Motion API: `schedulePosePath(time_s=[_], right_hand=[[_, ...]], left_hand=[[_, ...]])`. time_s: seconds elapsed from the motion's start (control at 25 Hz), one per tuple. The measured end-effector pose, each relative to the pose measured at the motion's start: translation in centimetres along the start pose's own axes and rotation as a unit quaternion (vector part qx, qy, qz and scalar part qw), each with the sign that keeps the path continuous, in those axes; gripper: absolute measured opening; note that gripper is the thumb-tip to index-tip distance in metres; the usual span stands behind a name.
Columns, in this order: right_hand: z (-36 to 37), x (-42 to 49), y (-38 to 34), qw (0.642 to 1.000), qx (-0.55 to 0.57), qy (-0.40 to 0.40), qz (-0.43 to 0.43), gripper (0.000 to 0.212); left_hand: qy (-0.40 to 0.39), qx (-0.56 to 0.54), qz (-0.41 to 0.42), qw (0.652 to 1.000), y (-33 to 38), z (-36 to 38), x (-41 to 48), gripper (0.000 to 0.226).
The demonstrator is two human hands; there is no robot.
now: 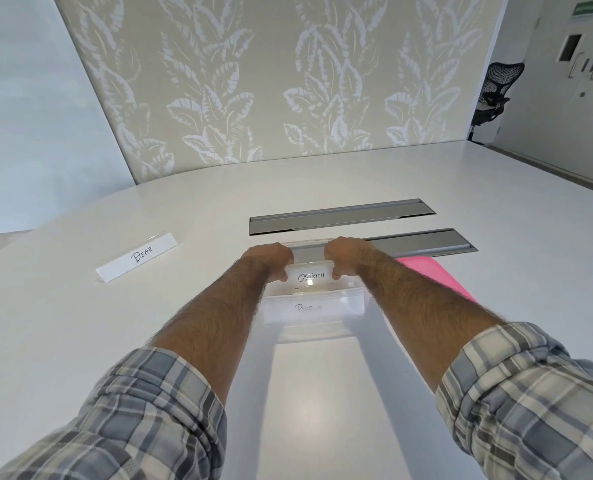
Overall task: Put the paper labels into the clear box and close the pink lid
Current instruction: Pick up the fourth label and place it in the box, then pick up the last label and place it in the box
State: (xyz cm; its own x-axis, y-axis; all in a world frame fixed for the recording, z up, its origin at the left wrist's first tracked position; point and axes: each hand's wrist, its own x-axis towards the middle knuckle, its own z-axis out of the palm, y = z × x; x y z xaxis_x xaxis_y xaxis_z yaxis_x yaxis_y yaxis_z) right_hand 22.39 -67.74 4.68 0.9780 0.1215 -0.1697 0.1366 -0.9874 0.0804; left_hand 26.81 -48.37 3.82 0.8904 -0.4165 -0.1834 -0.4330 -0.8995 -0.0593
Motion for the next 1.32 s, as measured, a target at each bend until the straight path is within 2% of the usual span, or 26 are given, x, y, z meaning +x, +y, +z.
schedulePosePath(time_s=[0.36,0.52,0.8,1.12,1.32], right_hand=[[0.9,0.3,-0.1,1.0,-0.009,-0.015,0.005,0.054],[0.8,-0.1,-0.2,1.0,0.007,-0.01,0.009,0.047],[-1.5,-1.3,-1.4,0.999,0.003,0.045,-0.006,0.04],[-5.4,-1.4,-7.0,0.992,0.058,0.108,-0.032,0.065],[-7.7,-0.8,-13.1,0.981,0.058,0.168,-0.082,0.074]], left_hand=[[-0.011,0.016,0.008,1.0,0.5,0.7,0.1,0.048],[-0.002,-0.015,0.015,1.0,0.2,0.2,-0.3,0.042],[0.086,-0.075,0.024,0.993,-1.6,-2.0,-3.4,0.027],[0.167,-0.069,-0.034,0.983,-10.2,-4.6,-10.7,0.044],[0.196,-0.056,-0.109,0.973,-17.3,-4.5,-16.0,0.061]])
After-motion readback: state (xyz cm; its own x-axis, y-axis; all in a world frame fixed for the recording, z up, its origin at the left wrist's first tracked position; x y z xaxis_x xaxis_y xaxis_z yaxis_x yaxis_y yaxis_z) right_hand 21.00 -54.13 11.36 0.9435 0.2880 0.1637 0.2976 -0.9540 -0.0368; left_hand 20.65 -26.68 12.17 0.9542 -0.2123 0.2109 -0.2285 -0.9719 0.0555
